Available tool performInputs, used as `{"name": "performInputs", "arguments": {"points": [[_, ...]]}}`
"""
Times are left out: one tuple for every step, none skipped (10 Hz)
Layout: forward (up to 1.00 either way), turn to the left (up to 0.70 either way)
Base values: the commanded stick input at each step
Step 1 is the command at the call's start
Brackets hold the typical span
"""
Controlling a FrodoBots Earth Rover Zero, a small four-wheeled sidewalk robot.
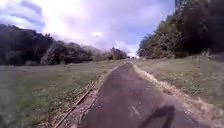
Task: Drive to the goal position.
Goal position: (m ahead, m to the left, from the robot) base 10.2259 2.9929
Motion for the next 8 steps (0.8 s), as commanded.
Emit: {"name": "performInputs", "arguments": {"points": [[0.85,0.0],[0.85,0.0],[0.85,0.0],[0.85,0.0],[0.85,0.0],[0.85,0.0],[0.85,0.0],[0.85,0.0]]}}
